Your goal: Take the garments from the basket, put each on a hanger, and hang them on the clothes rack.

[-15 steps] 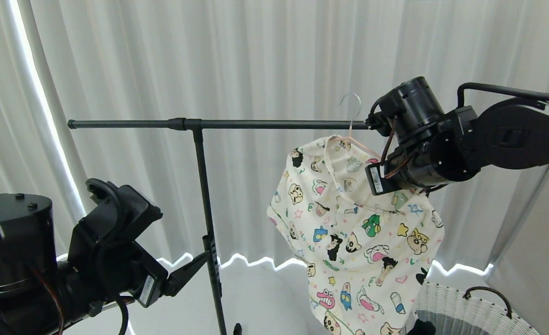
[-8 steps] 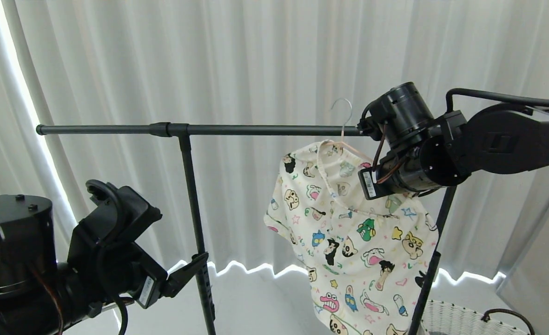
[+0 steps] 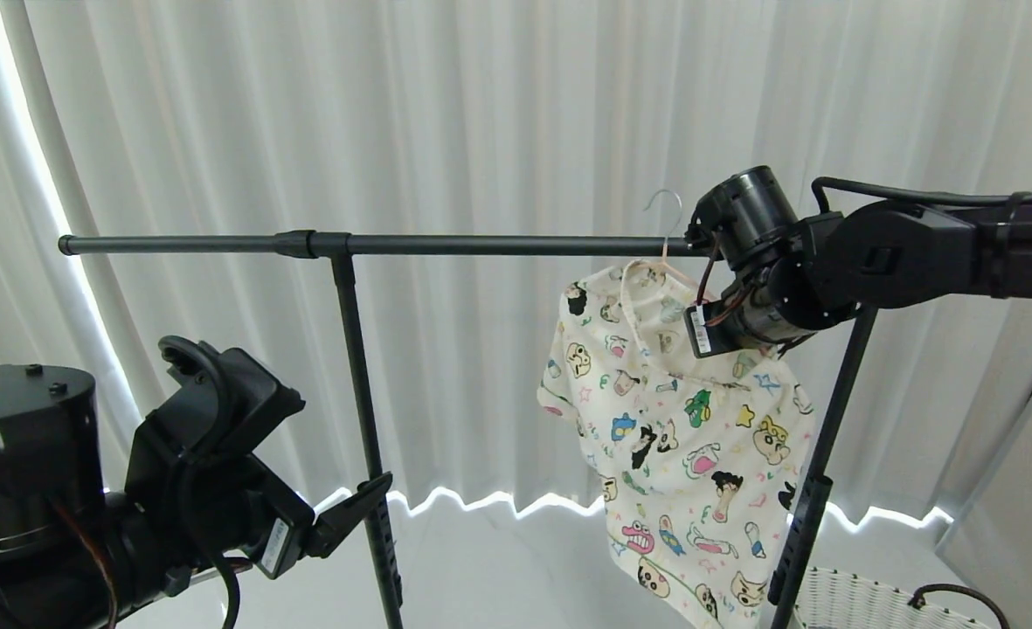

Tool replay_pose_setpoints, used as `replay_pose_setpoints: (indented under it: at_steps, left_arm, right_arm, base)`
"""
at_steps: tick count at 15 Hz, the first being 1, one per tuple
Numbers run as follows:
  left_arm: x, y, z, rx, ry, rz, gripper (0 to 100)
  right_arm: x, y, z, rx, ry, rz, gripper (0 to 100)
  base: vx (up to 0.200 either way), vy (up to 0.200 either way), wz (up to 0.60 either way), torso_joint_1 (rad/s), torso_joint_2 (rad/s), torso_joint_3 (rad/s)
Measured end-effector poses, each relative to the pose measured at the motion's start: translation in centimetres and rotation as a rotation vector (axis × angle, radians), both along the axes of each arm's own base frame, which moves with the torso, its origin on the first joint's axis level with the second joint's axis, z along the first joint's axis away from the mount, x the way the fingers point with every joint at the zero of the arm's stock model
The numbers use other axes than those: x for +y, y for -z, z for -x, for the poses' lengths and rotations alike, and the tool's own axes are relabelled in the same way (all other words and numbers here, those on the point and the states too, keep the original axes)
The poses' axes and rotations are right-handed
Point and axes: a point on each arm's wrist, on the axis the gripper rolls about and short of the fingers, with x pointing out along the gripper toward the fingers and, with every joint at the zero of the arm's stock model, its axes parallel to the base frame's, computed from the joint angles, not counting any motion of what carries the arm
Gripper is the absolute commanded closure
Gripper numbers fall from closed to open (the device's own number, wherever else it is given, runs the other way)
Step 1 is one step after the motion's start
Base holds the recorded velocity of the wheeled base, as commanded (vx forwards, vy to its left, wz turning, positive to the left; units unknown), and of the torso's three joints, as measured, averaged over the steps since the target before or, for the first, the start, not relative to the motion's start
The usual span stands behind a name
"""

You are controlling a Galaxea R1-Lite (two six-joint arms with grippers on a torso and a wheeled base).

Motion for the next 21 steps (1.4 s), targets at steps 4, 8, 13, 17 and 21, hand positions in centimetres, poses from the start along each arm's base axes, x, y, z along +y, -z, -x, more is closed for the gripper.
replay_pose_setpoints:
  at_steps: [4,8,13,17,21]
  left_arm:
    - [0.0,0.0,0.0,0.000,0.000,0.000,0]
    - [0.0,0.0,0.0,0.000,0.000,0.000,0]
    - [0.0,0.0,0.0,0.000,0.000,0.000,0]
    - [0.0,0.0,0.0,0.000,0.000,0.000,0]
    - [0.1,0.0,0.0,0.001,-0.002,0.000,0]
  right_arm:
    - [0.2,1.2,-1.4,0.027,0.013,0.021,100]
    - [0.6,2.0,-1.6,0.046,0.008,0.033,100]
    - [0.7,2.5,-1.8,0.060,0.008,0.043,100]
    - [0.8,2.5,-1.8,0.062,0.008,0.044,0]
    - [0.7,2.3,-1.7,0.058,0.011,0.037,0]
  base:
    - [0.000,0.000,0.00,0.000,0.00,0.000]
    - [0.000,0.000,0.00,0.000,0.00,0.000]
    - [0.000,0.000,0.00,0.000,0.00,0.000]
    - [0.000,0.000,0.00,0.000,0.00,0.000]
    - [0.000,0.000,0.00,0.000,0.00,0.000]
